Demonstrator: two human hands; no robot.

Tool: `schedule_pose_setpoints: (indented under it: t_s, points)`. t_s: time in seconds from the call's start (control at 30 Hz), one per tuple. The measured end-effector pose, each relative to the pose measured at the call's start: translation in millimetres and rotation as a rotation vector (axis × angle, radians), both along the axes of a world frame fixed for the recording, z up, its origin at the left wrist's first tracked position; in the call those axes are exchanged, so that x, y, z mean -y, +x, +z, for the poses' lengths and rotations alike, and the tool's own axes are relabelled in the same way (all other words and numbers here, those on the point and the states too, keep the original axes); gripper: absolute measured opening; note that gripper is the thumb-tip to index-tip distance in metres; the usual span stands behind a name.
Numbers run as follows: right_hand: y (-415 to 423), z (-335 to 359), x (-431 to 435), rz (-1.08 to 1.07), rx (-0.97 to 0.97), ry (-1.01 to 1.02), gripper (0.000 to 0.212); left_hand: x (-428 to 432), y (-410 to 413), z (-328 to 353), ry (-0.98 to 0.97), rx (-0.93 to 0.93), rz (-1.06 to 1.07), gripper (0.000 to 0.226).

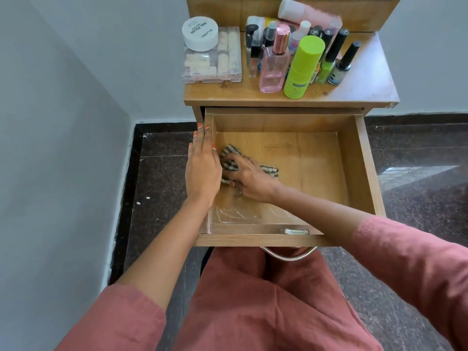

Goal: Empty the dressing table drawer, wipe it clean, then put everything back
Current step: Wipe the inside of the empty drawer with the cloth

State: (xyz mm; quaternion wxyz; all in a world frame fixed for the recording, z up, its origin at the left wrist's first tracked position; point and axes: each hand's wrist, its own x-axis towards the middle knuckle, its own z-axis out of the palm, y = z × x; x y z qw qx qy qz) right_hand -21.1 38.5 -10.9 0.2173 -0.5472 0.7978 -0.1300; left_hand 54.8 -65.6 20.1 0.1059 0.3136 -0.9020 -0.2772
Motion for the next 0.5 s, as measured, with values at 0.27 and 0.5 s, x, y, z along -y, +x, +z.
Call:
schedule_pose_setpoints:
  t_s: [0.27,0.5]
  points:
    - [7,-1,-12,0.265,-0.019,0.059,0.041,-1,0,0,0.007,0.011,0.007,0.045]
    - [19,4,-18,0.488,-0.041,0.079,0.052,-2,-1,-2,-0.001,-0.002,0.004,0.045]
